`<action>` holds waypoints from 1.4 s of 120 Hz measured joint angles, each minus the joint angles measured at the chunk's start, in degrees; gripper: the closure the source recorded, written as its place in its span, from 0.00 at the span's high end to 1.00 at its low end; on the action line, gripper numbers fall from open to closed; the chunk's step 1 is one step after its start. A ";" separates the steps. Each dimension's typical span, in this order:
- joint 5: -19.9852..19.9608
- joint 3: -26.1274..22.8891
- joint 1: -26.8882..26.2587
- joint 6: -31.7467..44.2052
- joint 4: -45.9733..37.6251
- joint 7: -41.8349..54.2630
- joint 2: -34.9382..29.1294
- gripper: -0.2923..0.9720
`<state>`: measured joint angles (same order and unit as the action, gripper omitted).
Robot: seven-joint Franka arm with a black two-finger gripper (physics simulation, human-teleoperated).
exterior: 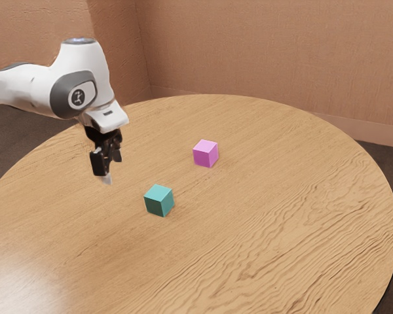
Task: Pick up the blue block with one arm, and put the blue block on the pink block with one arm
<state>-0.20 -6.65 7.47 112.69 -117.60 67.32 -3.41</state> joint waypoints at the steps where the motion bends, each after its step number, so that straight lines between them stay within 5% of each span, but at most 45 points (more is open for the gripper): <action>1: -0.04 0.00 -0.05 0.51 -0.09 0.53 0.31 0.77; 28: -0.78 -0.31 -0.30 11.40 1.09 12.36 8.58 0.77; 64: -1.44 -0.47 -1.64 16.82 13.24 22.60 25.17 0.77; 138: -7.08 0.02 -0.67 18.36 14.22 32.80 33.00 0.77; 168: -6.68 0.04 -0.55 18.35 14.72 34.81 28.73 0.46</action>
<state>-6.88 -6.61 6.91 131.05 -102.89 102.13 25.32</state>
